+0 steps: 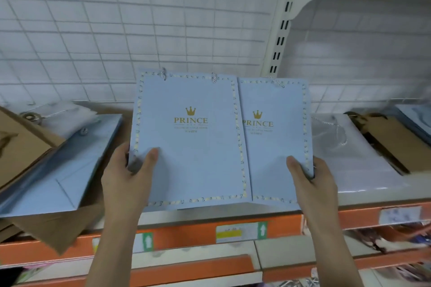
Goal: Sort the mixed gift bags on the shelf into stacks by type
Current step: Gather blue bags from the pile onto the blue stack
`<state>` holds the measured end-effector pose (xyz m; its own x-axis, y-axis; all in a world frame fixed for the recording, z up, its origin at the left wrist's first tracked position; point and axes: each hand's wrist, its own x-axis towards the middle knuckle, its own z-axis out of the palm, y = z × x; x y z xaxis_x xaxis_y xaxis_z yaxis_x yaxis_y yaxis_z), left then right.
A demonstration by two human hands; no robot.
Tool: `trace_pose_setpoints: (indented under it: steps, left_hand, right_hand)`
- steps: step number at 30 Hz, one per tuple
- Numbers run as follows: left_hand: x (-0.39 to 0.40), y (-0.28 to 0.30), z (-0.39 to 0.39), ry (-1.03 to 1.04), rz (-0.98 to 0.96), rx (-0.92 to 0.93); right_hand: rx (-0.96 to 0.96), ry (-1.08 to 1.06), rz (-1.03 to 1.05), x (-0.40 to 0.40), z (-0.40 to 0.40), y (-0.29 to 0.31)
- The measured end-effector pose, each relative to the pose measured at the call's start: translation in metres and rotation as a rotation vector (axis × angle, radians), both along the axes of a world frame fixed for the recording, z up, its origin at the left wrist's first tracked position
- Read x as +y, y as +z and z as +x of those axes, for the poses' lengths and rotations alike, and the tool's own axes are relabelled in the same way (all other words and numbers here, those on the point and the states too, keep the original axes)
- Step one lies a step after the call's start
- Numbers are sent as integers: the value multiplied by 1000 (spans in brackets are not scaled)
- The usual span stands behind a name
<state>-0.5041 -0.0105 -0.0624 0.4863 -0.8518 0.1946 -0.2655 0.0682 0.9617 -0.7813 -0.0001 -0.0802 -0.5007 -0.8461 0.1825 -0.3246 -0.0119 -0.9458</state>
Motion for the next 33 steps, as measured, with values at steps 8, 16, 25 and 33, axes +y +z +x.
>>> trace_pose_setpoints:
  steps: [8,16,25,33]
  left_hand:
    - [6,-8,-140,28,-18,-28]
    - [17,-10,-265,74,-11,31]
    - [-5,-4,-319,-14,1,23]
    - [-30,-1,-368,-78,-13,84]
  right_hand:
    - [49,91,38,-2,-154,-1]
    - [46,104,101,7,-283,2]
    - [53,102,82,-11,-321,-1]
    - [43,77,24,-27,-375,14]
